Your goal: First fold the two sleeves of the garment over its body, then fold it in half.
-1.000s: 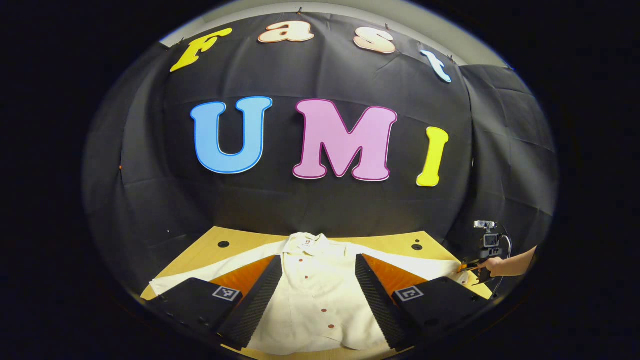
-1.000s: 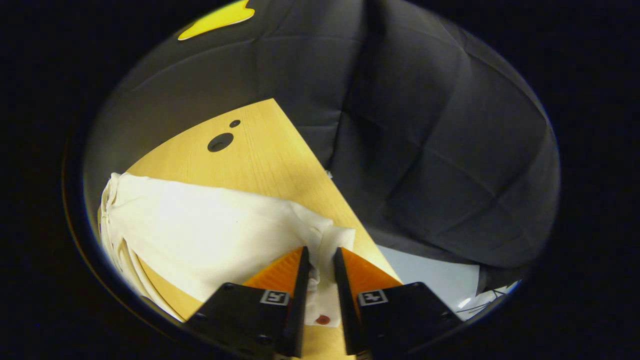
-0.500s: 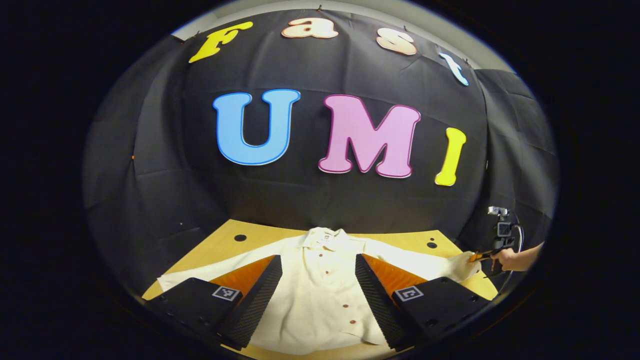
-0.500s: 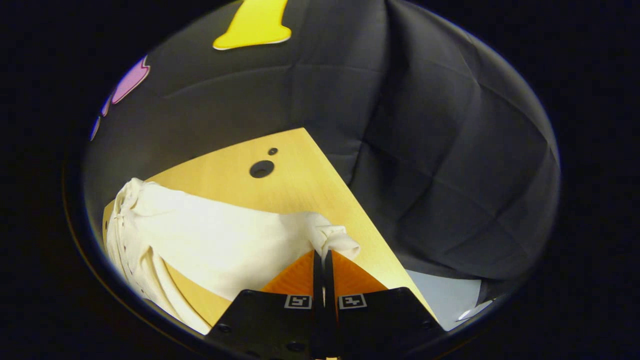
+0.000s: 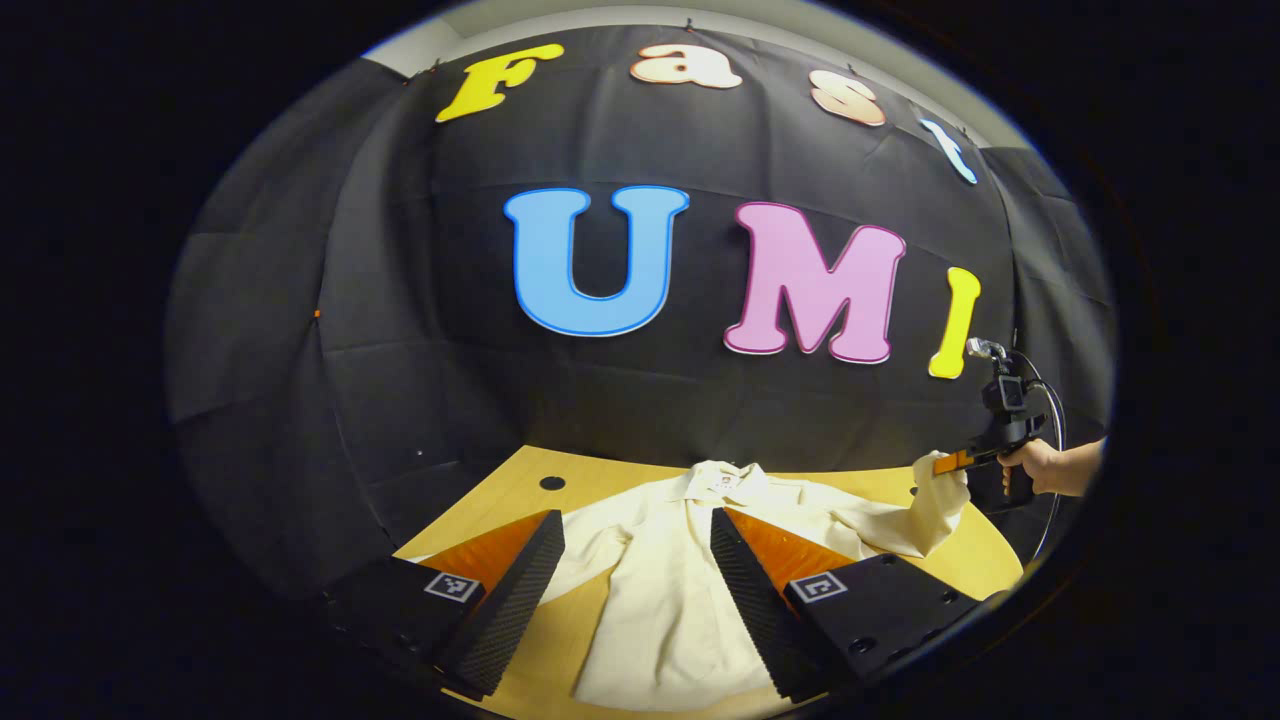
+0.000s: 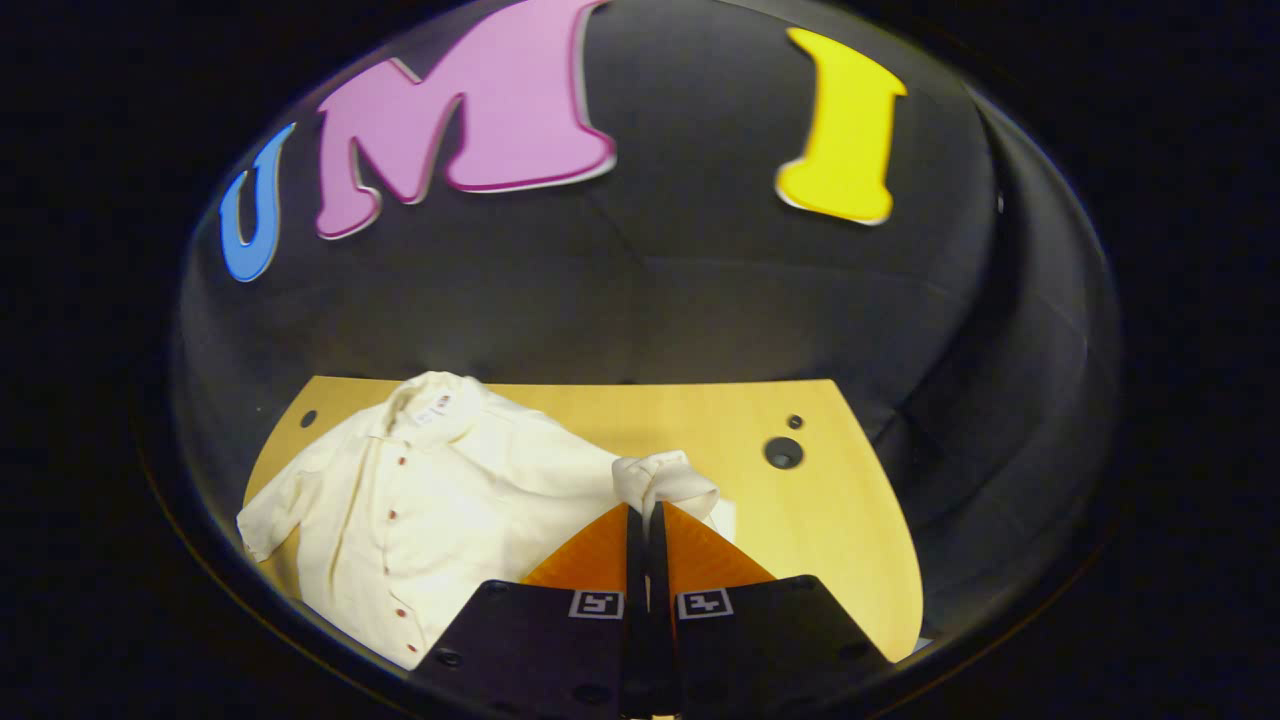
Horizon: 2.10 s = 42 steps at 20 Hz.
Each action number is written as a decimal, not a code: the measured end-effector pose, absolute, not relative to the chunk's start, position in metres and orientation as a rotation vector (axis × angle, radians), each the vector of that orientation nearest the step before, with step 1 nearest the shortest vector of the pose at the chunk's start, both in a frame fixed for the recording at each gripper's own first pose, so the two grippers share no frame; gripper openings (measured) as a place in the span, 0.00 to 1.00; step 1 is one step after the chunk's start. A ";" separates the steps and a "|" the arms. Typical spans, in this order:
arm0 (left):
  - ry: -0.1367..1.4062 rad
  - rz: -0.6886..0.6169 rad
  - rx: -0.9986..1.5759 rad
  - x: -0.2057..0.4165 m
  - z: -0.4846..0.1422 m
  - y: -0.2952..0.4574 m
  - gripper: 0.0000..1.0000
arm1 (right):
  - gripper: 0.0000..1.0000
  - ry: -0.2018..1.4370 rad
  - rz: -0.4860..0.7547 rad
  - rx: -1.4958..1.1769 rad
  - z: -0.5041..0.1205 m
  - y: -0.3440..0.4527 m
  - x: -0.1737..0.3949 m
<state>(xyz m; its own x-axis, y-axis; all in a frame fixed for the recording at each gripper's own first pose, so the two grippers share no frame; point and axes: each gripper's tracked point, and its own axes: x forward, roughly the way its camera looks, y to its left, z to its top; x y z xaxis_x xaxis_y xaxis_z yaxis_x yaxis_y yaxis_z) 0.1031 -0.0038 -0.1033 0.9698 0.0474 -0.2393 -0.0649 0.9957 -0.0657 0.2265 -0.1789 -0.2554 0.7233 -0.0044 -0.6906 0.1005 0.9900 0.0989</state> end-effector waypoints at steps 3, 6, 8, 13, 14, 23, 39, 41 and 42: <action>0.245 0.084 -0.095 0.099 -0.112 0.025 0.96 | 0.04 0.744 0.056 0.117 -0.235 -0.101 0.249; 0.257 0.114 -0.113 0.095 -0.124 0.059 0.96 | 0.05 0.751 0.174 0.136 -0.243 -0.010 0.265; 0.266 0.129 -0.125 0.094 -0.133 0.077 0.96 | 0.05 0.756 0.240 0.111 -0.249 0.039 0.273; 0.310 0.174 -0.148 0.095 -0.169 0.121 0.96 | 0.05 0.786 0.370 0.061 -0.281 0.149 0.275; 0.320 0.184 -0.155 0.095 -0.177 0.128 0.96 | 0.05 0.794 0.391 0.061 -0.289 0.167 0.275; 0.405 0.322 -0.260 0.087 -0.248 0.190 0.96 | 0.55 0.781 0.467 0.028 -0.316 0.235 0.266; 0.696 0.459 -0.205 0.114 -0.360 0.287 0.96 | 0.97 0.406 0.171 -0.090 -0.150 0.036 0.175; 0.753 0.467 -0.210 0.115 -0.376 0.290 0.96 | 0.98 0.406 0.144 -0.088 -0.146 0.018 0.159; 0.775 0.470 -0.216 0.116 -0.382 0.289 0.96 | 0.97 0.410 0.128 -0.085 -0.145 0.009 0.151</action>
